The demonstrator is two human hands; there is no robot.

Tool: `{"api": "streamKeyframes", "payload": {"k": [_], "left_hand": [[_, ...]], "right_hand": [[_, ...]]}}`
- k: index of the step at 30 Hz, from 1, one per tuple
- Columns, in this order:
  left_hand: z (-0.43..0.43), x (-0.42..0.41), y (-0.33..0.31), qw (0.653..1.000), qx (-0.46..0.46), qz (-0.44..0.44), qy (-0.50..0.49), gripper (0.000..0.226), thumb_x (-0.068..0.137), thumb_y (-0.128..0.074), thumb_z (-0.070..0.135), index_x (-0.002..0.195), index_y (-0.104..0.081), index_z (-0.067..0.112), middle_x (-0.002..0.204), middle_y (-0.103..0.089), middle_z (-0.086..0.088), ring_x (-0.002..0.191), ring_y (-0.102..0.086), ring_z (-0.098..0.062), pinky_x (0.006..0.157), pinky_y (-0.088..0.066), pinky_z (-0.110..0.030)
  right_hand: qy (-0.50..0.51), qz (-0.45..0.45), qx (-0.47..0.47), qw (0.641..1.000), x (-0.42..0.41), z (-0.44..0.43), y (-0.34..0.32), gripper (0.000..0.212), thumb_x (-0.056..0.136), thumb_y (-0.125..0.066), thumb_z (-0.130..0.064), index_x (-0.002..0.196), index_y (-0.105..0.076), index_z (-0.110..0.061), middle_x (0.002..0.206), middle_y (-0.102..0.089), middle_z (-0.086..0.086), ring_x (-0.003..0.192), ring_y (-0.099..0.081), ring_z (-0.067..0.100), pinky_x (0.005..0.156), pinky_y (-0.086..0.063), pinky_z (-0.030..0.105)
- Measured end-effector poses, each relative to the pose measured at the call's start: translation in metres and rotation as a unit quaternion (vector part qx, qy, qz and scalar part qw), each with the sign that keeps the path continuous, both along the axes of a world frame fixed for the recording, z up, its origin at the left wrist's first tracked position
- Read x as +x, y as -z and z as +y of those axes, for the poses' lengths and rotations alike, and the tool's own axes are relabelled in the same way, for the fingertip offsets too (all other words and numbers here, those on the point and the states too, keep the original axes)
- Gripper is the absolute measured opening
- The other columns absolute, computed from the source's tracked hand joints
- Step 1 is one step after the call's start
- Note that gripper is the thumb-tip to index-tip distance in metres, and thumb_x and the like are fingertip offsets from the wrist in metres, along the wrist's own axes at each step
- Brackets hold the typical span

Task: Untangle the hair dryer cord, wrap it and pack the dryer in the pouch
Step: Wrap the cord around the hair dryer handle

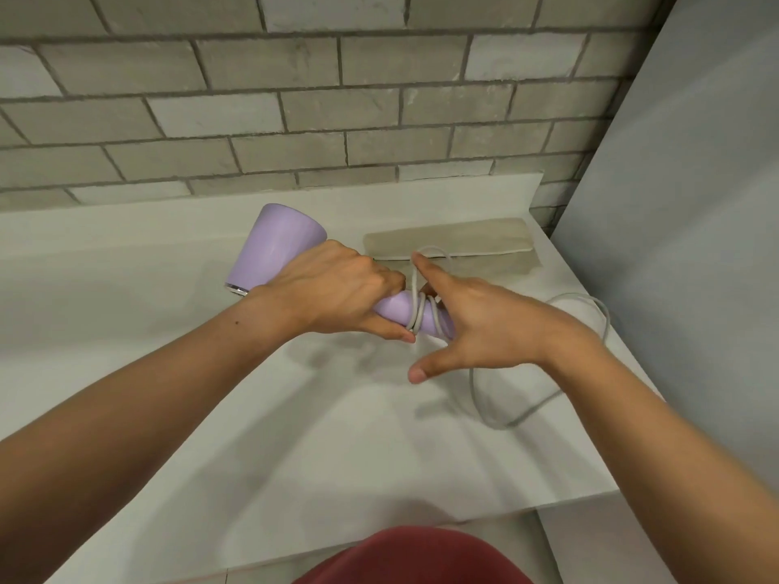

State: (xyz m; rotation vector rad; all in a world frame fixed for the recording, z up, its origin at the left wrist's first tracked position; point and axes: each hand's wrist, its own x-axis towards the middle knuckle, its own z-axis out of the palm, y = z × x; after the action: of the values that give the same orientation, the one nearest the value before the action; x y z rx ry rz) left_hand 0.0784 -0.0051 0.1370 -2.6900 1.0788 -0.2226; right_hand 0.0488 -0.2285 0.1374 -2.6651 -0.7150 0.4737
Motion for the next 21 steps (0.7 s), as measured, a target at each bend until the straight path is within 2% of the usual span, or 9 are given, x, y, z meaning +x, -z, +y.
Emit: {"api": "streamKeyframes", "payload": {"k": [3, 5, 6, 9, 11, 13, 15, 19, 21], "left_hand": [[-0.001, 0.001, 0.0, 1.0, 0.006, 0.004, 0.007, 0.063, 0.084, -0.034, 0.089, 0.085, -0.052, 0.029, 0.072, -0.055, 0.012, 0.058, -0.048, -0.017, 0.049, -0.026, -0.031], [0.0, 0.001, 0.001, 1.0, 0.011, 0.006, 0.018, 0.065, 0.084, -0.033, 0.089, 0.088, -0.054, 0.029, 0.079, -0.063, 0.011, 0.062, -0.052, -0.019, 0.05, -0.03, -0.032], [0.0, 0.002, 0.002, 1.0, 0.013, 0.008, 0.022, 0.064, 0.084, -0.033, 0.089, 0.088, -0.054, 0.029, 0.081, -0.065, 0.01, 0.062, -0.052, -0.02, 0.05, -0.032, -0.032], [-0.002, 0.0, 0.003, 0.999, 0.014, 0.018, 0.03, 0.064, 0.085, -0.035, 0.088, 0.09, -0.055, 0.028, 0.082, -0.066, 0.01, 0.062, -0.053, -0.019, 0.051, -0.034, -0.032], [-0.003, 0.0, 0.006, 0.999, 0.008, 0.02, 0.04, 0.063, 0.084, -0.035, 0.089, 0.092, -0.054, 0.029, 0.082, -0.066, 0.009, 0.063, -0.056, -0.02, 0.053, -0.038, -0.033], [-0.004, -0.001, 0.009, 0.998, -0.004, 0.033, 0.046, 0.057, 0.083, -0.039, 0.089, 0.09, -0.049, 0.033, 0.08, -0.067, 0.008, 0.064, -0.057, -0.02, 0.054, -0.042, -0.035], [-0.004, -0.003, 0.008, 0.998, -0.014, 0.045, 0.039, 0.054, 0.082, -0.043, 0.088, 0.092, -0.043, 0.035, 0.076, -0.065, 0.007, 0.063, -0.057, -0.02, 0.053, -0.041, -0.035], [-0.007, -0.008, 0.007, 0.999, -0.028, 0.03, 0.013, 0.072, 0.076, -0.052, 0.089, 0.101, -0.029, 0.026, 0.059, -0.051, 0.003, 0.056, -0.056, -0.026, 0.049, -0.036, -0.033], [-0.009, -0.01, 0.01, 0.999, -0.038, 0.02, 0.009, 0.075, 0.073, -0.055, 0.09, 0.101, -0.025, 0.027, 0.063, -0.055, 0.002, 0.058, -0.056, -0.026, 0.051, -0.039, -0.034]], "right_hand": [[0.013, -0.04, -0.02, 0.999, -0.006, 0.006, 0.011, 0.145, 0.068, -0.087, -0.064, 0.162, 0.02, -0.034, 0.128, -0.055, -0.004, 0.111, -0.054, 0.023, 0.086, -0.047, 0.035], [0.026, -0.062, -0.022, 0.998, -0.009, 0.009, 0.013, 0.138, 0.074, -0.087, -0.057, 0.161, 0.019, -0.036, 0.107, -0.054, -0.006, 0.097, -0.055, 0.024, 0.077, -0.049, 0.039], [0.03, -0.068, -0.019, 0.997, -0.01, 0.011, 0.014, 0.133, 0.077, -0.086, -0.054, 0.162, 0.015, -0.036, 0.106, -0.055, -0.005, 0.097, -0.057, 0.025, 0.076, -0.05, 0.04], [0.061, -0.055, -0.002, 0.997, -0.013, 0.017, 0.022, 0.123, 0.078, -0.085, -0.052, 0.164, 0.001, -0.033, 0.128, -0.062, 0.005, 0.116, -0.06, 0.03, 0.083, -0.052, 0.04], [0.087, -0.047, -0.001, 0.995, -0.017, 0.022, 0.026, 0.112, 0.078, -0.086, -0.052, 0.162, -0.015, -0.031, 0.13, -0.063, 0.005, 0.121, -0.058, 0.03, 0.081, -0.046, 0.035], [0.105, -0.057, 0.0, 0.993, -0.019, 0.026, 0.028, 0.082, 0.081, -0.083, -0.047, 0.147, -0.04, -0.028, 0.112, -0.063, -0.001, 0.111, -0.061, 0.028, 0.071, -0.04, 0.032], [0.121, -0.055, 0.023, 0.991, -0.022, 0.028, 0.03, 0.057, 0.083, -0.079, -0.043, 0.129, -0.05, -0.026, 0.098, -0.057, -0.007, 0.099, -0.062, 0.027, 0.064, -0.038, 0.031], [0.142, -0.047, 0.068, 0.986, -0.026, 0.026, 0.042, 0.047, 0.083, -0.079, -0.042, 0.116, -0.05, -0.025, 0.096, -0.06, -0.007, 0.091, -0.059, 0.026, 0.067, -0.042, 0.035], [0.145, -0.05, 0.075, 0.985, -0.026, 0.023, 0.044, 0.046, 0.082, -0.08, -0.041, 0.111, -0.049, -0.025, 0.097, -0.062, -0.003, 0.089, -0.059, 0.027, 0.065, -0.045, 0.036]]}}
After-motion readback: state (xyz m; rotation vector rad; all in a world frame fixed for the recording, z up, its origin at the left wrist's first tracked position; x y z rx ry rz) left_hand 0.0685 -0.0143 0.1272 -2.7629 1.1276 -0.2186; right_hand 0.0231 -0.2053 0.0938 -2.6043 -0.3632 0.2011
